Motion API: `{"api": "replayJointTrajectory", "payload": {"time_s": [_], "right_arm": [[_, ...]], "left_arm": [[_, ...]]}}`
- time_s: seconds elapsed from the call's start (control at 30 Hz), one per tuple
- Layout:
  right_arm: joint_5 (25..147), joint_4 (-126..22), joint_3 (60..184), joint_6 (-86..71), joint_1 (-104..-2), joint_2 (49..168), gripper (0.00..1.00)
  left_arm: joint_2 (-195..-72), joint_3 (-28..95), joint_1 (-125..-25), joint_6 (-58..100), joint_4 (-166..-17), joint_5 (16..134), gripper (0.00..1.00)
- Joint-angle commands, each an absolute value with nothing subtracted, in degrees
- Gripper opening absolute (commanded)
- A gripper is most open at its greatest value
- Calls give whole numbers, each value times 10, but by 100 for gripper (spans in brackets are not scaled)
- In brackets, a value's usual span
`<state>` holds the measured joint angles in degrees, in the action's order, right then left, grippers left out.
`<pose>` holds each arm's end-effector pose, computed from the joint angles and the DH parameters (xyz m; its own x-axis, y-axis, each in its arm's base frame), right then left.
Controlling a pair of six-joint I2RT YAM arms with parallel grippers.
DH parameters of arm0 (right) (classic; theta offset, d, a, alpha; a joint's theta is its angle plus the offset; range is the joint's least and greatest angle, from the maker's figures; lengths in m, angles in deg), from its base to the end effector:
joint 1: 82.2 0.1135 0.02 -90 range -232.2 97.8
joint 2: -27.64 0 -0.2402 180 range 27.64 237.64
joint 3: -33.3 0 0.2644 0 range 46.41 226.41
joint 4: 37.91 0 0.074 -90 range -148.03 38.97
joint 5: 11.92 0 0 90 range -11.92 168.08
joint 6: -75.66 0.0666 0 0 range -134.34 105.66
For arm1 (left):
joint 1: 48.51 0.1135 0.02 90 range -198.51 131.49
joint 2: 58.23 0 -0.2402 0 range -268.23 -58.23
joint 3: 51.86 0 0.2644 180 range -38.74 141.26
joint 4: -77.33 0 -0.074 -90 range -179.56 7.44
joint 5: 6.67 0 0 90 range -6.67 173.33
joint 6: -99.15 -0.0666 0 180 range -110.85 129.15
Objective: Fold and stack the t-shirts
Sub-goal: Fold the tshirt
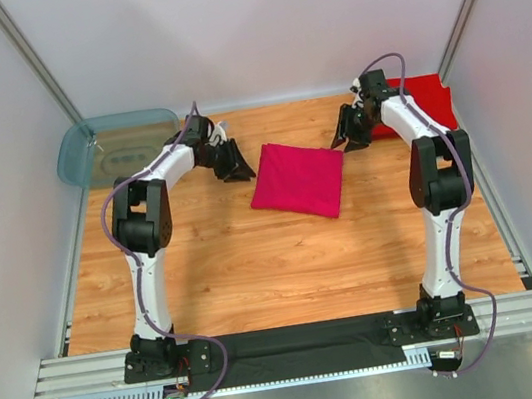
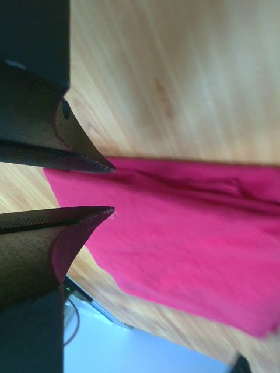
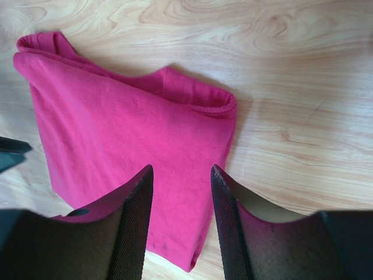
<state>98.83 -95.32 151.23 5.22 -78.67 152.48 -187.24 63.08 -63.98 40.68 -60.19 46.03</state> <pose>0.4764 0.0530 0.1560 -0.9182 0.2570 -0.3014 0.1025 0.8892 0.4460 0.4689 -0.1716 0.1299 -0.9647 -0.1646 -0.2054 0.0347 0.6939 -0.7192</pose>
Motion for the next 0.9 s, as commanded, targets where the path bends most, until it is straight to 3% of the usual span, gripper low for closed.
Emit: {"api": "replayJointTrajectory", "payload": {"time_s": [0.0,0.33,0.47,0.5,0.57,0.67,0.8,0.87], "right_arm": [[1018,-958,1529,27,-795,1532,46],[1025,-929,1499,11,-811,1547,46],[1048,-921,1504,4,-811,1574,46],[1052,-914,1503,5,-810,1577,45],[1055,-901,1499,6,-811,1586,43],[1056,-890,1503,8,-810,1599,35],[1050,-875,1507,20,-811,1610,8],[1048,-865,1508,23,-811,1612,3]], "left_arm": [[-1857,609,-650,352,-591,430,37],[-1870,593,-668,319,-575,406,36],[-1876,584,-669,313,-564,413,15],[-1876,582,-669,313,-561,417,4],[-1873,571,-669,314,-560,428,0],[-1868,553,-669,318,-563,447,0],[-1856,522,-669,329,-567,481,0],[-1843,503,-669,335,-570,498,0]]}}
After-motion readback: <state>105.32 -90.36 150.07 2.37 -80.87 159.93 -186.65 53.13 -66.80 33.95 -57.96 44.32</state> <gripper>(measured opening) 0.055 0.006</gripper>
